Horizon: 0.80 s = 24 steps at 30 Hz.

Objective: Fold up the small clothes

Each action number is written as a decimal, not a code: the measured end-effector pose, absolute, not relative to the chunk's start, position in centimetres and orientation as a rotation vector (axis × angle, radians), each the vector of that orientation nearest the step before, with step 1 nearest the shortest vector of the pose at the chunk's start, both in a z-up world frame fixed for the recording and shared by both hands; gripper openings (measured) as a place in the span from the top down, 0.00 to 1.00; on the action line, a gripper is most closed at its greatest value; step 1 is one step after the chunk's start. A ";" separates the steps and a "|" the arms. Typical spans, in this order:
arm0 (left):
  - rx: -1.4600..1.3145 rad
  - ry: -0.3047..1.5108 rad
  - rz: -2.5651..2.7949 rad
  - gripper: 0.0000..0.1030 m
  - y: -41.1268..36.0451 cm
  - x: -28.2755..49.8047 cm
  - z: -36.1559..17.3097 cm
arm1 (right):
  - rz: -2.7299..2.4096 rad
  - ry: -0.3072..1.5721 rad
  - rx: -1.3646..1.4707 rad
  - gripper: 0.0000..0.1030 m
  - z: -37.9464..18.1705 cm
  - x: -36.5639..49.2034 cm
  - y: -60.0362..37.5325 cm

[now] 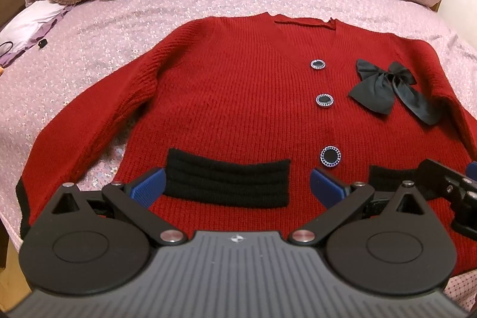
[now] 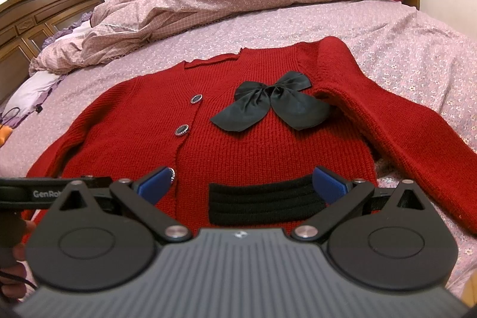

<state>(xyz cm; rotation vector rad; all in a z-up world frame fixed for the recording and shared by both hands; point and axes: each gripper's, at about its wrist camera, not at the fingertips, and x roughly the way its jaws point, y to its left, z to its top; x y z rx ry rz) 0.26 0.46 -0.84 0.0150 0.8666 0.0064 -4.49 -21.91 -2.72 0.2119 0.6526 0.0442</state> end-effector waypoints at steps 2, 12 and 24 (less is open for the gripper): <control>0.017 0.873 0.006 0.00 0.4 0.3 -0.9 | 0.044 0.654 0.214 0.00 -2.8 -4.5 -21.9; 0.014 0.898 0.007 0.00 0.3 0.8 -0.9 | 0.003 0.643 0.212 0.00 -1.6 -4.7 -24.1; 0.018 0.921 0.001 0.00 0.1 1.2 -1.0 | -0.167 0.681 0.204 0.00 -2.1 -6.2 -30.3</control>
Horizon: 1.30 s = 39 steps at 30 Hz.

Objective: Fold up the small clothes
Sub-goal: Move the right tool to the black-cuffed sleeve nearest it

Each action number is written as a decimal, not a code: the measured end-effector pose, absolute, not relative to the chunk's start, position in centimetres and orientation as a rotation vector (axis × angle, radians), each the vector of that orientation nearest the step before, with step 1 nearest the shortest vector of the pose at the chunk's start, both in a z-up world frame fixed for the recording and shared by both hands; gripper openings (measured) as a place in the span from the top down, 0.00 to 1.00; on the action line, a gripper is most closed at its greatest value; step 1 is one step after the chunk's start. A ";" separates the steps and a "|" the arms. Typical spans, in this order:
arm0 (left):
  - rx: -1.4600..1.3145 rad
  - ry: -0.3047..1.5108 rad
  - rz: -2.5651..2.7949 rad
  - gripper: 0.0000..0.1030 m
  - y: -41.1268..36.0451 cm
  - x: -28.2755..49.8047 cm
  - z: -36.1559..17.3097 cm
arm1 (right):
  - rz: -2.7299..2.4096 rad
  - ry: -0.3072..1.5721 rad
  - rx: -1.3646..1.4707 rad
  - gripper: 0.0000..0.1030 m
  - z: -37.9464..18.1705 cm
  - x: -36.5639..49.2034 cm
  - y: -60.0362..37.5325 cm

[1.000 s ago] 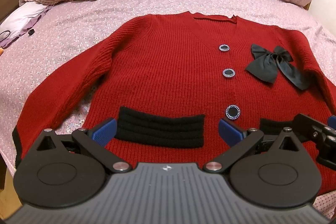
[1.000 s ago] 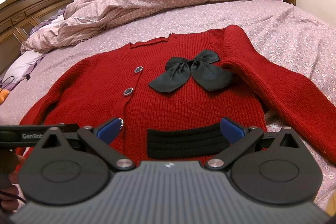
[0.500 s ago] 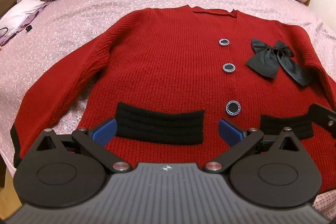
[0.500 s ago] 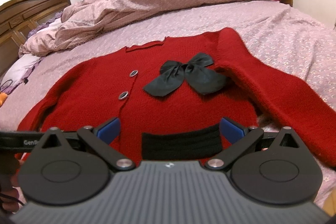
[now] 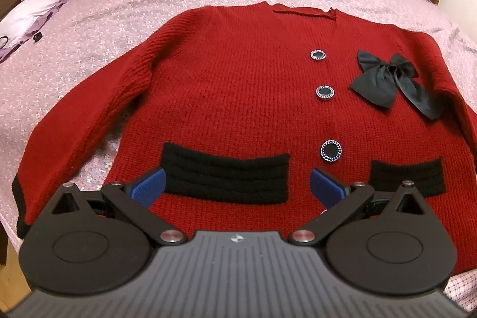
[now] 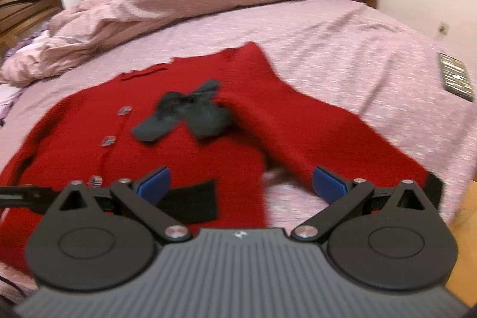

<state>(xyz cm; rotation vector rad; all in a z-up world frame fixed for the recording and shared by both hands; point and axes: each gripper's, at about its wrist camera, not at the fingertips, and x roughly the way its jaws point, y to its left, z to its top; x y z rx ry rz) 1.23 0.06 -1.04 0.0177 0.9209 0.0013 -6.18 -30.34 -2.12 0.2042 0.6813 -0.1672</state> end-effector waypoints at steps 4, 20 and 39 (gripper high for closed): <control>0.021 0.927 0.002 0.00 -0.1 1.3 -1.1 | -0.234 0.724 0.200 0.00 -3.3 -6.6 -32.6; 0.048 0.952 -0.007 0.00 -0.8 1.7 -1.6 | -0.367 0.763 0.243 0.00 -7.0 -7.0 -37.0; 0.000 1.012 -0.087 0.00 -1.3 3.1 -2.5 | -0.389 0.753 0.454 0.00 -8.9 -6.3 -39.5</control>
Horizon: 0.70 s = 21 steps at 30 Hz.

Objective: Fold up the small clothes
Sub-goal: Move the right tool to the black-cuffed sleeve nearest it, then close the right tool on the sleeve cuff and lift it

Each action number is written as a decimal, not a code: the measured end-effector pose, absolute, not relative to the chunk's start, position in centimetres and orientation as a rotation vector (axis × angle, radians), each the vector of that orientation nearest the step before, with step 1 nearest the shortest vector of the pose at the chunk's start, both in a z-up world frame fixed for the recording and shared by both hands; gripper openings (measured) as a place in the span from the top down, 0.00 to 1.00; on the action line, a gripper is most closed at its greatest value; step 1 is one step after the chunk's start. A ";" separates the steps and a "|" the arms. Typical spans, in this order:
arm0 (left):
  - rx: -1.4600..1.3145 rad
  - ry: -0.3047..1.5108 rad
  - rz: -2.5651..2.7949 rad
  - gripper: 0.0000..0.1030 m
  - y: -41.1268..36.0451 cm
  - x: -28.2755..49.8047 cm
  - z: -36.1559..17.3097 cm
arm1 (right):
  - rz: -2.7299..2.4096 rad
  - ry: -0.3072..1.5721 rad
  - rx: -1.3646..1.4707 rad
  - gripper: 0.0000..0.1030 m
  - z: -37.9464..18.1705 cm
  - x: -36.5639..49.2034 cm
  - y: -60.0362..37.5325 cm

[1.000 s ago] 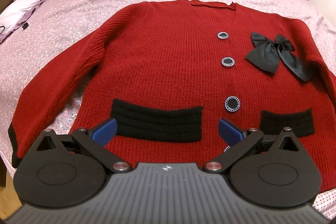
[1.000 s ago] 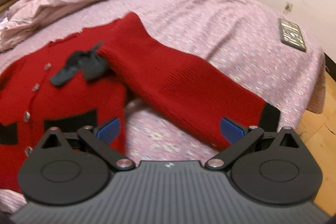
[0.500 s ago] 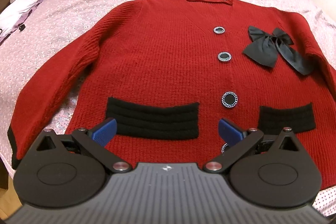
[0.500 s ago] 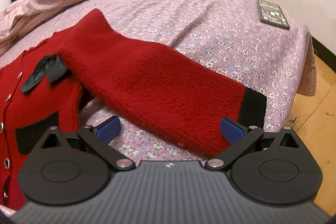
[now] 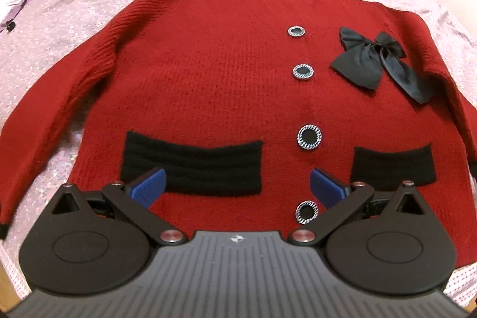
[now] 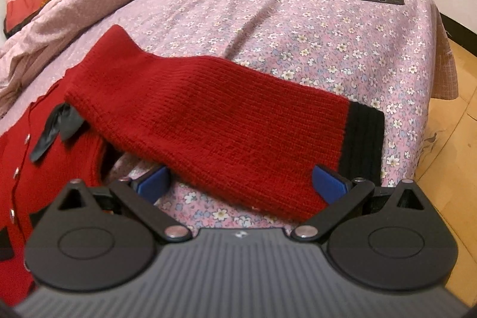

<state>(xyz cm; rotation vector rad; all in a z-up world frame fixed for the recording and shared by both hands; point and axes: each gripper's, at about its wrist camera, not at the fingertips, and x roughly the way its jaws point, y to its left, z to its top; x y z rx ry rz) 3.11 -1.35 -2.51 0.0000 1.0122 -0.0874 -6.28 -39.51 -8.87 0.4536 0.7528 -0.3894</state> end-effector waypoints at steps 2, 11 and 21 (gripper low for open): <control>0.006 1.001 -0.101 0.00 -1.7 3.4 -2.3 | -0.396 0.761 0.464 0.00 -8.8 -6.2 -39.6; 0.053 0.989 -0.134 0.00 -2.3 4.1 -2.2 | -0.423 0.759 0.392 0.31 -8.2 -5.1 -38.2; 0.058 0.977 -0.184 0.00 -2.9 4.9 -2.0 | -0.432 0.659 0.293 0.84 -3.7 -4.1 -37.2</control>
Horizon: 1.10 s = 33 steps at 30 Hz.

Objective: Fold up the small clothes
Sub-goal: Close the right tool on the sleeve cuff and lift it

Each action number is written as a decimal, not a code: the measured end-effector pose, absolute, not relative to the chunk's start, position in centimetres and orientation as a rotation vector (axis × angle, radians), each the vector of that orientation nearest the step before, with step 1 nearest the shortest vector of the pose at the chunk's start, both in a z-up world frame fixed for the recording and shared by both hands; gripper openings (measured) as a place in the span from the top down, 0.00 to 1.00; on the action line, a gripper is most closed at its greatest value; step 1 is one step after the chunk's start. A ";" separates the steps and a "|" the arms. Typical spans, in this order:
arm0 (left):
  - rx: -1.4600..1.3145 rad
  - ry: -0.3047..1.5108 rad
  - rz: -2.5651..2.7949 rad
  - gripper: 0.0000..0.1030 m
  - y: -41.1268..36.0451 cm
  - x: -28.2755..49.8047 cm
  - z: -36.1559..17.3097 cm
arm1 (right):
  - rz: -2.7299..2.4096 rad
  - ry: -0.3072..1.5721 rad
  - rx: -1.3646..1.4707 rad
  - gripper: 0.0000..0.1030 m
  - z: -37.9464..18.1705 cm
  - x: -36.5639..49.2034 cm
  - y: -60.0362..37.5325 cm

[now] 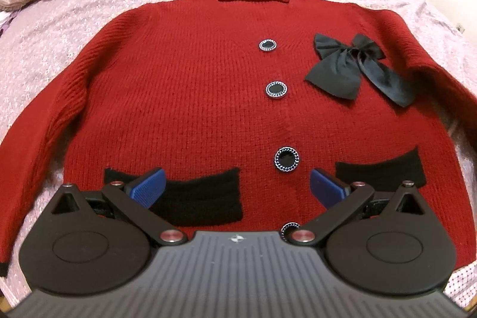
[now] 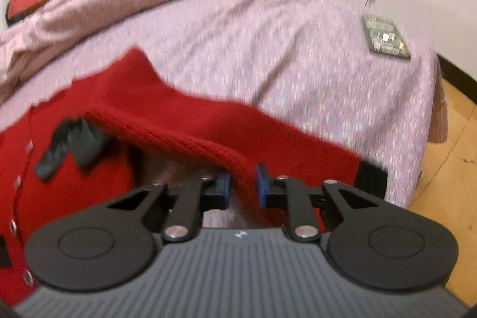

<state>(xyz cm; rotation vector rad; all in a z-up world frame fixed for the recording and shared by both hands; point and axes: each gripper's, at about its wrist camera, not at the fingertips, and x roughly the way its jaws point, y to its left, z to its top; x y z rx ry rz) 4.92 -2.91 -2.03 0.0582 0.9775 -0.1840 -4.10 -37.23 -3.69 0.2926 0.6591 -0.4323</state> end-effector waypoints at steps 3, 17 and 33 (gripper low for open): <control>0.046 0.972 -0.180 0.00 -2.5 5.0 -1.9 | -0.427 0.598 0.259 0.86 -1.7 -3.8 -36.9; 0.024 0.952 -0.104 0.00 0.4 3.9 -1.4 | -0.252 0.524 0.348 0.84 -0.7 -4.9 -37.0; 0.028 0.953 -0.092 0.00 0.4 3.2 -1.5 | -0.332 0.675 0.264 0.37 -6.2 -6.5 -36.8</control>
